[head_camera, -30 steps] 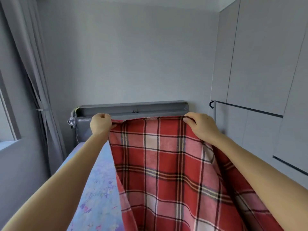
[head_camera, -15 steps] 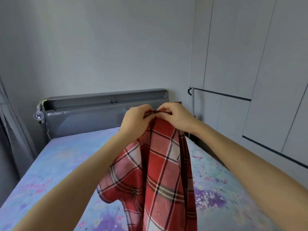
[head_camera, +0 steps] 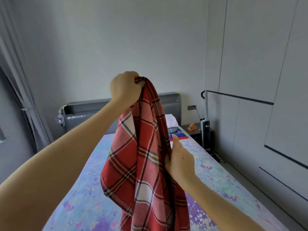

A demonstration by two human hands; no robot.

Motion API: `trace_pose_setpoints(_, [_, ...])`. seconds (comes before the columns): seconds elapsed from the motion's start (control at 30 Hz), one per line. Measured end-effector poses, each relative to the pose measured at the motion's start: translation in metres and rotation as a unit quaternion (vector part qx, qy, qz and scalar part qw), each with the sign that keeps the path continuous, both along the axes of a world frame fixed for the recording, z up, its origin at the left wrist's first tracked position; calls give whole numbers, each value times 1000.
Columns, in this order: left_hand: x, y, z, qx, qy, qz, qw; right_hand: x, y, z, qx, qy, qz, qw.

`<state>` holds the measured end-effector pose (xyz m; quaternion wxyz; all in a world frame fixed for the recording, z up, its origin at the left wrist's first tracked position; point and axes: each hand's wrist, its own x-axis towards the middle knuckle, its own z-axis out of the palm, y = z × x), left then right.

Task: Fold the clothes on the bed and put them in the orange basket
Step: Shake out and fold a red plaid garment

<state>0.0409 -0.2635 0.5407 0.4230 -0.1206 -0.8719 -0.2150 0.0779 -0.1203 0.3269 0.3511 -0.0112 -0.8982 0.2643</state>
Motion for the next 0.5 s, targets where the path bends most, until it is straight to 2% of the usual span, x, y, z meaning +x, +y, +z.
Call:
trace_pose_setpoints(0.13, [-1, 30, 20, 8, 19, 73, 997, -7, 35, -7, 144, 73, -50, 986])
trace_pose_setpoints(0.23, [-1, 30, 31, 30, 21, 118, 992, -13, 58, -17, 204, 81, -53, 974])
trace_pose_setpoints(0.3, [2, 25, 34, 49, 20, 144, 988, -18, 71, -26, 198, 55, -39, 978])
trace_pose_setpoints(0.43, [11, -2, 35, 93, 16, 176, 980, -46, 106, -62, 98, -53, 28, 993])
trace_pose_setpoints(0.5, [14, -21, 31, 110, 12, 174, 978, -52, 130, -65, 58, -62, 22, 996])
